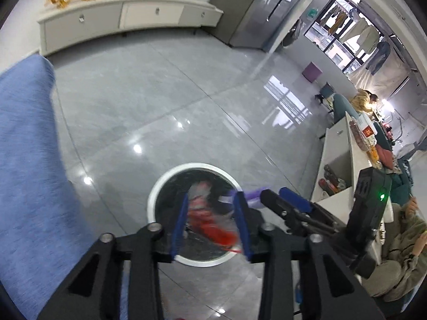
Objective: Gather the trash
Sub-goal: 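Carry the can and purple bag to the bin and open both tools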
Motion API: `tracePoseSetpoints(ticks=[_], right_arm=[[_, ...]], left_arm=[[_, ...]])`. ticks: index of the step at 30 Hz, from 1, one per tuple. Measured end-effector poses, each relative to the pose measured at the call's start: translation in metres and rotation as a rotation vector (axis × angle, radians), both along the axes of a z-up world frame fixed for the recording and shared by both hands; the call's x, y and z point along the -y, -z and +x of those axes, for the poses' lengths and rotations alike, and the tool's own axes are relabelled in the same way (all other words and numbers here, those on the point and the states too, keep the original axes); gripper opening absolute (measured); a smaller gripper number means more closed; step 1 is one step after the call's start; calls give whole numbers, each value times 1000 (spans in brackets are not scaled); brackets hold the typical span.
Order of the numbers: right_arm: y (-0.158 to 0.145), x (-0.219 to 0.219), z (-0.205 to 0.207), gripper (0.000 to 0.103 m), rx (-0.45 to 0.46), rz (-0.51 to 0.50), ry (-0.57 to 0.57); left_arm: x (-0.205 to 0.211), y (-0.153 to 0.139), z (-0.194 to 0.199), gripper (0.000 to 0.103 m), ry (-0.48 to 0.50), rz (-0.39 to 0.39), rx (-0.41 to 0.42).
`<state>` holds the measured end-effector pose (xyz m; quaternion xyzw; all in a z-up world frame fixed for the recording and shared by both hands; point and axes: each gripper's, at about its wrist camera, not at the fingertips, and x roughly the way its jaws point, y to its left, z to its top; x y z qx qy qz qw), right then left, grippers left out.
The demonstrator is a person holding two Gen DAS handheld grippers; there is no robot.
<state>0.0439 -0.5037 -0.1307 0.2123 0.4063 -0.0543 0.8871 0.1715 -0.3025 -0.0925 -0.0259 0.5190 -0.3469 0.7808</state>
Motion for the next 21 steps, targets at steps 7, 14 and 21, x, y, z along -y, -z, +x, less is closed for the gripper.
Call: tracePoseSetpoints(ticks=[7,14,21], right_arm=[[6,17,-21,72,-39,-4,61],[-17,-2,-41,72,2,-1,41],[-61,-55,-56,72,95,-17,-57]], left_arm=[[6,3,-3,50,15,26,21],[-35,-24,-26,50,-50,54,129],[-100,-60,-63,50,-175,24,254]])
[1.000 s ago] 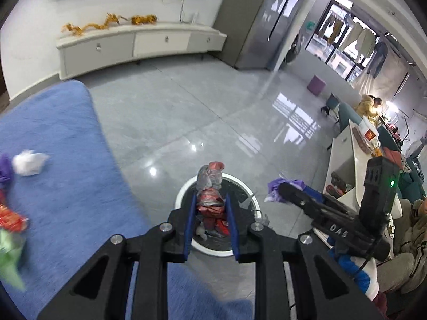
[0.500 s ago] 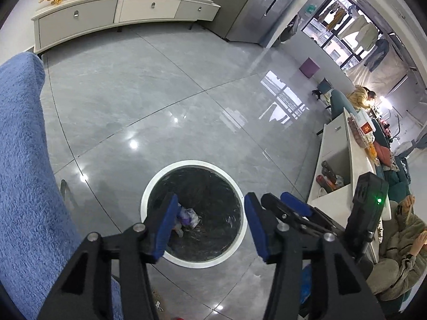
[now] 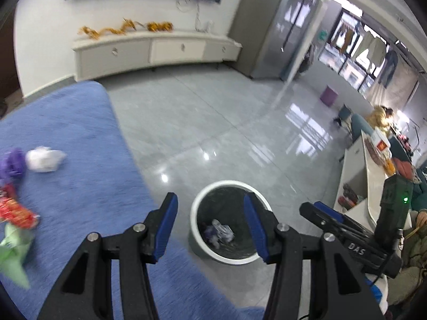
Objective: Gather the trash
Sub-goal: 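Carry the can and purple bag to the bin and open both tools, then return both tools to the remaining trash on the rug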
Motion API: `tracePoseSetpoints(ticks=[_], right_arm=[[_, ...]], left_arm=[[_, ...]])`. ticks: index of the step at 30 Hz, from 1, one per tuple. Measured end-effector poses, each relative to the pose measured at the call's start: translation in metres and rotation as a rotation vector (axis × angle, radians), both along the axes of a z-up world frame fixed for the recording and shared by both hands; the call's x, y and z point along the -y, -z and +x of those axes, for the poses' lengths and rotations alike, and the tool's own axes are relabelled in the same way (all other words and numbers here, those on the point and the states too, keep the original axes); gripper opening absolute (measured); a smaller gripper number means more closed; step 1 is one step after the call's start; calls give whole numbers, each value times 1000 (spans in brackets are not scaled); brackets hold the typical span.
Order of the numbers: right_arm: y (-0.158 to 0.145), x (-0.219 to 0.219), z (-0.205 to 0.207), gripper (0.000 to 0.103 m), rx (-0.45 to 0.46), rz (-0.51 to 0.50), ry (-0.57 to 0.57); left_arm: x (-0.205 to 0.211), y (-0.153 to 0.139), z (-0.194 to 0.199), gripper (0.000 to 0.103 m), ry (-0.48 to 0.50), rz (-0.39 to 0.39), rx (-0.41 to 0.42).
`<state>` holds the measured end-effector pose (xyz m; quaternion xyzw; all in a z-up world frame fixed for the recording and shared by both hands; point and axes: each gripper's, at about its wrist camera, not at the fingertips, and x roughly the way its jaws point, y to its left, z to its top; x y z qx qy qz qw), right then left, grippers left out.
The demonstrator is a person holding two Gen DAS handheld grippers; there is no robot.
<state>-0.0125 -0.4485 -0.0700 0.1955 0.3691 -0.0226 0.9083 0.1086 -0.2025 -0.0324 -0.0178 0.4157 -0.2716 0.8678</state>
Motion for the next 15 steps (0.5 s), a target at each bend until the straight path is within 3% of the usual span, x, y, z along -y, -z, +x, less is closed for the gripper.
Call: tracePoseSetpoints(ticks=[9,15], right_arm=[[-54,-72,-20,72,122,-70,-133],[-72,-109,-30,72,159,-101,-190]], left_arm=[[-98,-45,-59,50,-166,-17,217],[-166,-63,-81,50,-245,32,257]])
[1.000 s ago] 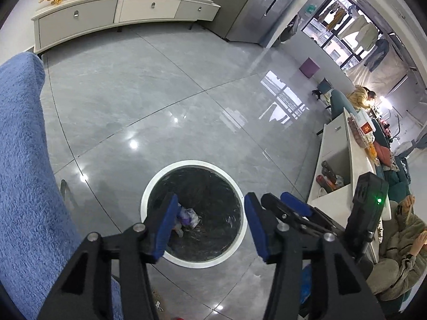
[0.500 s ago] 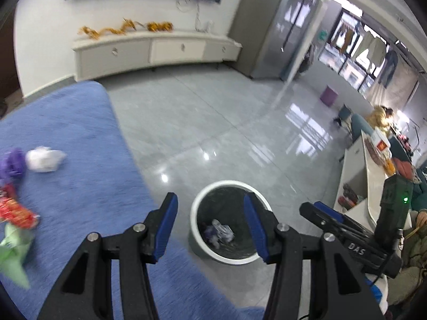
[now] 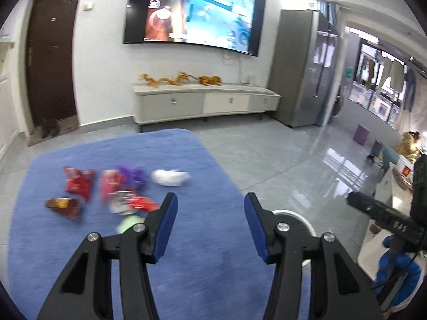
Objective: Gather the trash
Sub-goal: 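Return both tools to the remaining trash on the rug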
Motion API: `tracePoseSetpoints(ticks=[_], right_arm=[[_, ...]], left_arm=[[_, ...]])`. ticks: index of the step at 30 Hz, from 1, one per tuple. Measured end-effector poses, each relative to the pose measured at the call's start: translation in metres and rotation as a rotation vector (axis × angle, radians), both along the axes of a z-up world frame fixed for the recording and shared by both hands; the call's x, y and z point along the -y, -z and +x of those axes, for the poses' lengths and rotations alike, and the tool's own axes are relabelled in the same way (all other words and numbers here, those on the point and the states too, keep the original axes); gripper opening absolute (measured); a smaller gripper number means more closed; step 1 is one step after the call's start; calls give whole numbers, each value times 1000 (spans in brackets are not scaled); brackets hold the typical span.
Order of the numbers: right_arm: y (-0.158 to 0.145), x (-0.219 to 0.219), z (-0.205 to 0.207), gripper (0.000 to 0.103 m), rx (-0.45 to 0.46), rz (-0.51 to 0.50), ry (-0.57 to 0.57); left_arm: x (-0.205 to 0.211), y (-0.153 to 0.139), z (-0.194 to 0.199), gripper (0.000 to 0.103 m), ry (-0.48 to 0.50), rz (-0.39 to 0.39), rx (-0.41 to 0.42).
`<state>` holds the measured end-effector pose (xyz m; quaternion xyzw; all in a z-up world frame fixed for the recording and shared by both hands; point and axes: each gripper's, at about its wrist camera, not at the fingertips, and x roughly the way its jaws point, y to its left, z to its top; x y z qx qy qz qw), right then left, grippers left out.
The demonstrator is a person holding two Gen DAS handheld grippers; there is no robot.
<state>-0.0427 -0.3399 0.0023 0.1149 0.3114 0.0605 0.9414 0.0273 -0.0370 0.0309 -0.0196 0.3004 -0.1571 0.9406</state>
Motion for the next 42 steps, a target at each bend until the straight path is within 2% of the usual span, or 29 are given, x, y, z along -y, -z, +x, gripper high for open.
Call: tracePoseSetpoints(ticks=[8,12,16,24,29,32,42], right_arm=[[-22,-47,-5,72,40,-37,-70],[-32,-70,-8,72,61,-60,-103],[-37,-85,-3,72,68,-79,-125],[-33,-100,8,72,53,-93,-149],[-22,-104,19,72,30,-89,-159],[-12,-105,23,75,15,-81,-170],[17,-98,34,76,-64,-66,-164]], left_arm=[[-101,-27,-16,50,-180,-68,40],[-137,-31,-21,50,-249,-80,62],[-166,-29,-25,50,-308,-96,65],[-214,-7,-23,51,-414,-139,9],[-215,2,-20,52,-440,-121,-12],[-203,10,-15,64,-426,-106,-35],[-128,35,-4,65,-269,32,-62]])
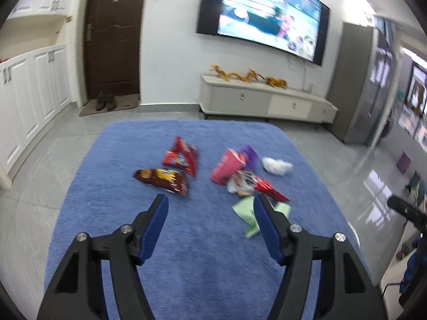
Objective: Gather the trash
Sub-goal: 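Return both tools to the remaining trash on the rug, then grasp the light green bag with the left tool while the right tool grasps the white tissue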
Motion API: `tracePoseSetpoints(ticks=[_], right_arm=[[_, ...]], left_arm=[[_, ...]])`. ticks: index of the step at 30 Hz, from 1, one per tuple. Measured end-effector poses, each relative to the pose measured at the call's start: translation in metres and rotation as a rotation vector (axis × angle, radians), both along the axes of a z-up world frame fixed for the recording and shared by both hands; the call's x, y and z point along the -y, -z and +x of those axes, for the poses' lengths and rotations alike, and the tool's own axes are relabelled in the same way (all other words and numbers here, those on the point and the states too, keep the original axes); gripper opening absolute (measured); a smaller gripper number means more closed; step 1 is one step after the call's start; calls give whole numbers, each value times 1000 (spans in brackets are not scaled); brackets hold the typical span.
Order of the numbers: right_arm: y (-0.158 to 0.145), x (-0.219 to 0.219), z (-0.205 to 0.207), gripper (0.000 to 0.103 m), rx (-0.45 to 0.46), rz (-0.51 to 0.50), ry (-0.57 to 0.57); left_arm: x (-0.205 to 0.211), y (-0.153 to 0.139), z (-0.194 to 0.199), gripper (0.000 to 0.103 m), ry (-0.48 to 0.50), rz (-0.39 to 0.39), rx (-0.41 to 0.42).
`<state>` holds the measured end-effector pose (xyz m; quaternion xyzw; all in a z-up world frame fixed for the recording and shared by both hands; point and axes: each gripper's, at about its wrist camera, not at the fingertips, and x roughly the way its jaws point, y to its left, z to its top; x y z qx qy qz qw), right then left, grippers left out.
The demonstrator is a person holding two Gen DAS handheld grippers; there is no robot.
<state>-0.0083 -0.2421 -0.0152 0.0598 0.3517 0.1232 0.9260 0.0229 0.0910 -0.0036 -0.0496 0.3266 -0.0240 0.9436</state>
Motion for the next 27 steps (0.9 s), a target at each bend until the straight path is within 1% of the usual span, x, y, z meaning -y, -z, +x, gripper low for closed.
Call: tracePoseSetpoints(ticks=[6,12,17,21,24,26,27], right_arm=[[-4,2,2,76,0,-12,16],[-17,-3,5,76,19,-36,14],[-18,-16,10,76,10,-56,-8],[-17,-31,16,76,-4,-70,-51],[-16,-42,25,76,-6,-59,-93],[-13,-49,32,76,-13,-48,-116],[-12,-53,35,76,-17,-44,-124]], left_arm=[[23,9,3,65,77,27,-16],[23,12,4,65,95,25,-22],[5,18,6,65,69,1,-38],[-21,26,8,65,15,-17,-53],[-37,30,9,65,-13,-26,-63],[-44,33,9,65,-8,-41,-71],[-45,36,10,65,11,-58,-81]])
